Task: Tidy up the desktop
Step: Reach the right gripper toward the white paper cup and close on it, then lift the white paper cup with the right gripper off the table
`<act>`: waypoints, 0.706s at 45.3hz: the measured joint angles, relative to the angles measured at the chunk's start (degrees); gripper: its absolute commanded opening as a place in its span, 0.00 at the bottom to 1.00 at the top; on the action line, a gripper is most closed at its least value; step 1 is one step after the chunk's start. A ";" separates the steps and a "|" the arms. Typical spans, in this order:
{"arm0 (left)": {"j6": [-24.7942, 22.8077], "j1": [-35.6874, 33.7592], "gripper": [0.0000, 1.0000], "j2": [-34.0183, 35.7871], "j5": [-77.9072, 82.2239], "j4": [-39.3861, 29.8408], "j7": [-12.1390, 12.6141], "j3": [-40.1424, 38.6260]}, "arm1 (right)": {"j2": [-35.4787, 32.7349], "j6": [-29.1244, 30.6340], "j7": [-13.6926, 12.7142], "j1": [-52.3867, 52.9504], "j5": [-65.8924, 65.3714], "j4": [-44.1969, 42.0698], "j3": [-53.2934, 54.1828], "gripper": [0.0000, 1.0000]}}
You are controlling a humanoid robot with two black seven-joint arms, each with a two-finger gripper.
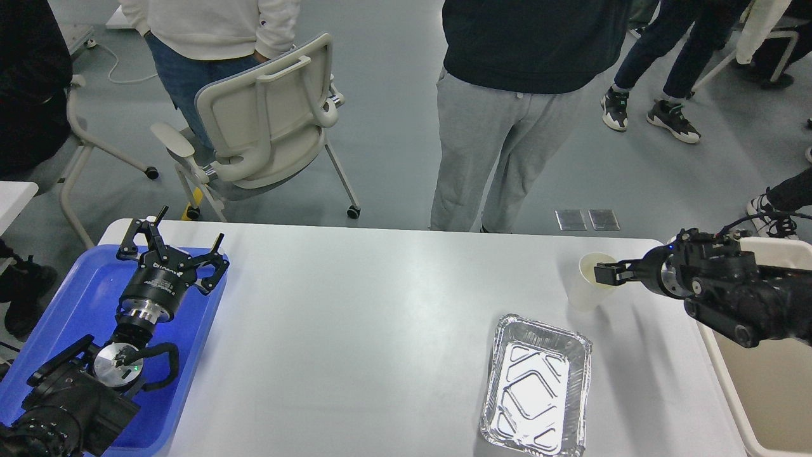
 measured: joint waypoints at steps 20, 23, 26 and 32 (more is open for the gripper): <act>0.00 0.00 1.00 0.00 -0.03 0.00 0.00 0.00 | 3.95 0.25 1.96 -1.54 0.98 -4.96 -0.75 0.00; 0.00 0.00 1.00 0.00 0.00 0.00 0.00 0.00 | 4.03 0.32 2.26 -1.50 1.28 -5.13 -0.80 0.00; 0.00 0.00 1.00 0.00 0.02 0.01 0.00 0.00 | 4.08 0.35 2.66 -1.36 1.50 -5.14 -0.94 0.00; 0.00 0.00 1.00 0.00 0.03 0.01 0.00 0.00 | 4.12 0.40 3.48 -1.12 1.78 -5.19 -1.59 0.00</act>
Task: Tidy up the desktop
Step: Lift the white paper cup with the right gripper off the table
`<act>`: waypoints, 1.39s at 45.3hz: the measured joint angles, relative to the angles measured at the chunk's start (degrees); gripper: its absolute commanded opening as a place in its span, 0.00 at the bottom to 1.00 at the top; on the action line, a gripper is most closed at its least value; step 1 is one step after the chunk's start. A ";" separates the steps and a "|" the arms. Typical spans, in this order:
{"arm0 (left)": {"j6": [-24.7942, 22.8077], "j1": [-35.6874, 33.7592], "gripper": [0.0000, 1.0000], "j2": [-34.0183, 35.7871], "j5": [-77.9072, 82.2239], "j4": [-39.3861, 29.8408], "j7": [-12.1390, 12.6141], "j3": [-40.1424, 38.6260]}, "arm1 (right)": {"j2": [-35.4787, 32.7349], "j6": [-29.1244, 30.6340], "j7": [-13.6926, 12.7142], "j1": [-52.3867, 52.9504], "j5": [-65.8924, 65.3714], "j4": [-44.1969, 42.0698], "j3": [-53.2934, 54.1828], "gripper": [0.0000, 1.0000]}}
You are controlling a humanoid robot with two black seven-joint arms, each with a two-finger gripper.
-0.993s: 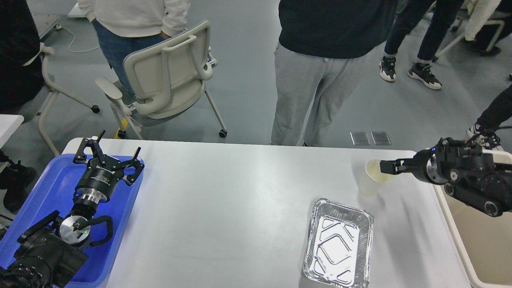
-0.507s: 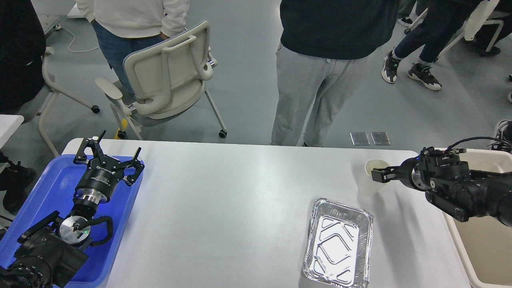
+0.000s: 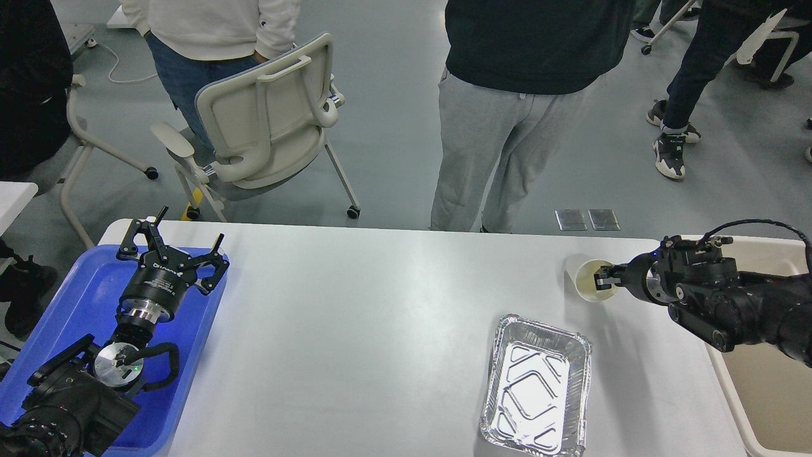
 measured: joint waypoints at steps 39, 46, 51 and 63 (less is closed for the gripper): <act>0.00 0.00 1.00 -0.02 0.01 -0.01 -0.01 0.00 | -13.92 15.11 9.54 15.34 6.27 18.85 -1.01 0.00; 0.00 0.00 1.00 -0.01 0.01 0.00 -0.01 0.00 | -20.66 19.30 10.61 23.60 6.96 29.47 -1.11 0.00; 0.00 0.00 1.00 -0.01 0.03 0.00 0.00 0.00 | -24.24 21.85 10.96 28.95 7.12 34.84 -1.19 0.00; 0.00 0.00 1.00 0.00 -0.03 -0.01 -0.01 0.00 | -29.58 22.74 10.78 32.61 7.61 38.33 -1.00 0.00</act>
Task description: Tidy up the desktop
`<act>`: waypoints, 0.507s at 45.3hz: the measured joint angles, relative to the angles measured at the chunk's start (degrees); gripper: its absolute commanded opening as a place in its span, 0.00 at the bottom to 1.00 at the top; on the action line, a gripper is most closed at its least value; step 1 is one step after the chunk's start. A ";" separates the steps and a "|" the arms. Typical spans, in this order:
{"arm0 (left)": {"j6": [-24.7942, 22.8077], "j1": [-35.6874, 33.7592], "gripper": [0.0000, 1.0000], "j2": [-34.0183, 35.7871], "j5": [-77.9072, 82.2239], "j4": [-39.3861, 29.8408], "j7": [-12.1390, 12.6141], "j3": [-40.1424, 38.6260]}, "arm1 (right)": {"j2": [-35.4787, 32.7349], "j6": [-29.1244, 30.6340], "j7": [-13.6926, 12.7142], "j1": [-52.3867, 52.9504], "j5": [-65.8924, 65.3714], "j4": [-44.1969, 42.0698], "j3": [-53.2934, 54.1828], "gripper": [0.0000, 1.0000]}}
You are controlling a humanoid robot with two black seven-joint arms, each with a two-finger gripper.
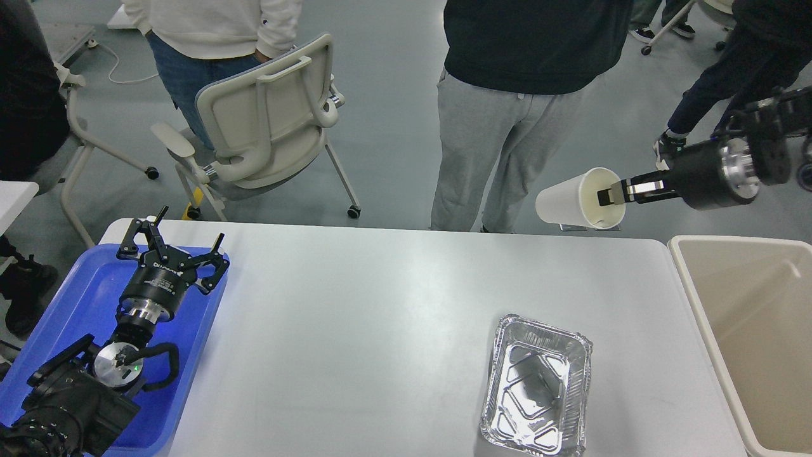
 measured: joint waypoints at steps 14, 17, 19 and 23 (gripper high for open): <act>0.00 0.00 1.00 0.01 0.01 0.02 0.00 0.00 | -10.45 -9.24 0.14 -13.44 16.98 -9.21 1.34 0.00; 0.00 -0.02 1.00 -0.02 0.01 0.00 0.00 0.00 | -11.38 -11.14 0.23 -18.93 25.51 -13.44 1.98 0.00; 0.00 0.01 1.00 0.05 -0.02 0.05 0.00 0.00 | -11.42 -11.99 0.25 -22.24 30.77 -16.30 2.41 0.00; 0.00 0.01 1.00 0.00 -0.03 0.02 0.00 0.00 | -9.98 -13.56 0.01 -29.97 42.64 -23.00 3.81 0.00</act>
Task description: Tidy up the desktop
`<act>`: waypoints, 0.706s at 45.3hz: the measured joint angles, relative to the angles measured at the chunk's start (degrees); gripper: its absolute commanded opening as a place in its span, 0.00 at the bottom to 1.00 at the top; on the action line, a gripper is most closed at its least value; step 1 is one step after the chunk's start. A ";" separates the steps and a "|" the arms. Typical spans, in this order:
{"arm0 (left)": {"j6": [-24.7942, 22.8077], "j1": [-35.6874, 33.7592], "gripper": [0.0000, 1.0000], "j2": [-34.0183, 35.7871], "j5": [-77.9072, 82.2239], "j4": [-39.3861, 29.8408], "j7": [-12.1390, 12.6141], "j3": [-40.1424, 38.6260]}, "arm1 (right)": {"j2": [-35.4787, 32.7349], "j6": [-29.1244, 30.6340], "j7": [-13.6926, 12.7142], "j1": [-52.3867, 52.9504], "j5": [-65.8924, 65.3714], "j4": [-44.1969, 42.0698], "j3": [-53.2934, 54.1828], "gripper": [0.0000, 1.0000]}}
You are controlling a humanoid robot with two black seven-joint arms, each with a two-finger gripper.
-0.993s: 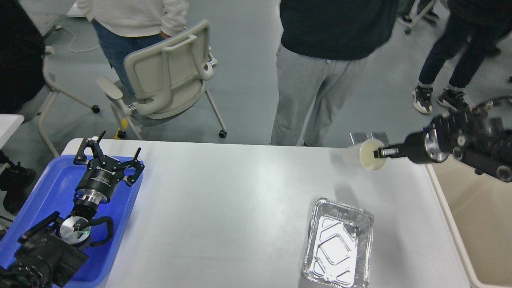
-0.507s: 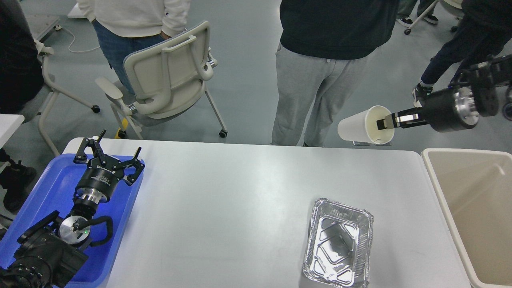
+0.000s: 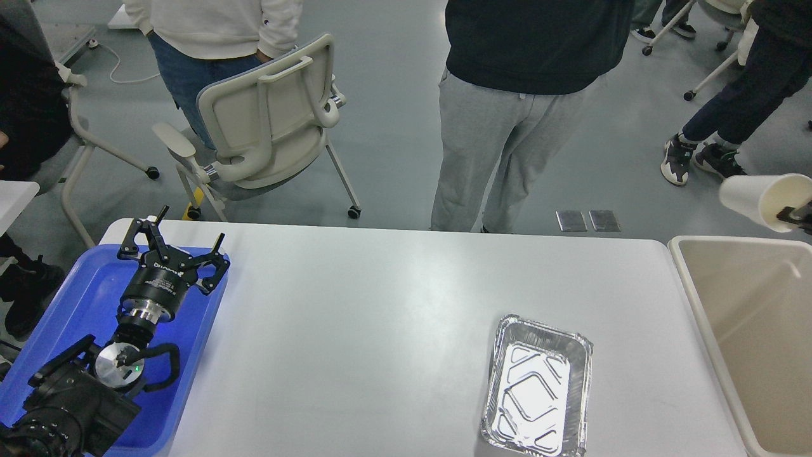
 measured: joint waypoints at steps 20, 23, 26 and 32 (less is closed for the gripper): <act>0.00 0.04 1.00 0.01 -0.03 -0.01 -0.07 0.00 | 24.64 -4.17 -8.30 -28.16 31.99 -37.82 10.59 0.00; 0.00 0.04 1.00 0.00 -0.02 -0.02 -0.07 0.00 | 27.72 -5.49 -9.15 -29.81 33.38 -40.41 11.86 0.00; 0.00 0.04 1.00 -0.01 -0.01 -0.02 -0.07 0.00 | 29.75 -6.70 -9.68 -30.97 34.34 -42.25 12.74 0.00; 0.00 0.04 1.00 -0.01 -0.03 -0.01 -0.07 0.00 | 32.49 -8.14 -10.45 -32.52 35.55 -44.36 13.86 0.00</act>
